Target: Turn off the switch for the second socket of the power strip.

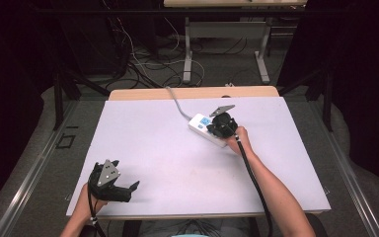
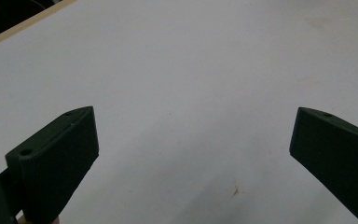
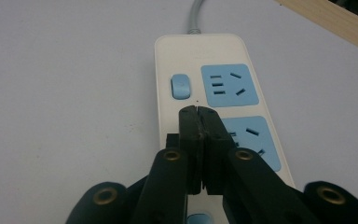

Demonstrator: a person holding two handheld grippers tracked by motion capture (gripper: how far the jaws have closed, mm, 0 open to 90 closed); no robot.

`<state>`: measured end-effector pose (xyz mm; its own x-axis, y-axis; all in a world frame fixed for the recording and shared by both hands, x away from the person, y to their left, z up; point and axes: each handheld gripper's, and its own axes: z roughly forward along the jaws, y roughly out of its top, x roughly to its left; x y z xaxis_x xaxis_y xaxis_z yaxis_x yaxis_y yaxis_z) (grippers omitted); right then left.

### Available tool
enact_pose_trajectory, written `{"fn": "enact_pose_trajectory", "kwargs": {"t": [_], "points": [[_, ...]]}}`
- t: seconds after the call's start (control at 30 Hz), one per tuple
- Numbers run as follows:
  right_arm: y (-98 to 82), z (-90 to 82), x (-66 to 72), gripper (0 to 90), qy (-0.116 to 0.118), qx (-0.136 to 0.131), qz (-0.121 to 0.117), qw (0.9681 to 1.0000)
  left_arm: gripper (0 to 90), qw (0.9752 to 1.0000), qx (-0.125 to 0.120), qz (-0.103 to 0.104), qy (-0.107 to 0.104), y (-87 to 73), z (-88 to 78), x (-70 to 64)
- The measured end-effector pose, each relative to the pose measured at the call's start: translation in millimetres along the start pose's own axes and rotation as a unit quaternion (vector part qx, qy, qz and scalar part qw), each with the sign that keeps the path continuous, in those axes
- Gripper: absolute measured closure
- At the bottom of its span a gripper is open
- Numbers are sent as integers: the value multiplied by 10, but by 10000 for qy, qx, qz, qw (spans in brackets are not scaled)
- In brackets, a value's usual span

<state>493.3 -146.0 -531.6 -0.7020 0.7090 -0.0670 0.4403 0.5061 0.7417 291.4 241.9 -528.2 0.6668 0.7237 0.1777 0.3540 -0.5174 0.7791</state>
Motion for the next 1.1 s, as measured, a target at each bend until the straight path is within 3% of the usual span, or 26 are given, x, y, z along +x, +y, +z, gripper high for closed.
{"fn": "enact_pose_trajectory", "kwargs": {"t": [0.2,0.33,0.37,0.4,0.5,0.6,0.73,0.9,1.1], "points": [[58,-79,21,876,-18,-283,-26,9996,10,10000,2,27,12,1,-1,4],[75,-112,20,876,-34,-272,-25,9996,10,10000,0,4,-14,0,-1,0],[71,-107,15,869,12,-374,5,9993,10,10000,-2,23,-14,-1,-2,3],[78,-122,6,852,-21,-286,-31,9996,10,10000,-4,13,-18,-1,-4,5],[87,-136,-7,647,-33,-246,98,9996,10,10000,-3,-8,-15,-1,-3,3],[100,-151,-11,415,97,-239,232,9994,10,10000,13,52,-19,2,-7,9],[114,-178,-3,158,215,-262,120,9994,10,10000,-5,43,16,0,-10,8],[124,-204,5,13,357,-226,54,9991,10,10000,5,59,12,1,-13,9],[124,-227,1,0,344,-188,49,9992,10,10000,-15,63,20,-1,-14,12]]}}
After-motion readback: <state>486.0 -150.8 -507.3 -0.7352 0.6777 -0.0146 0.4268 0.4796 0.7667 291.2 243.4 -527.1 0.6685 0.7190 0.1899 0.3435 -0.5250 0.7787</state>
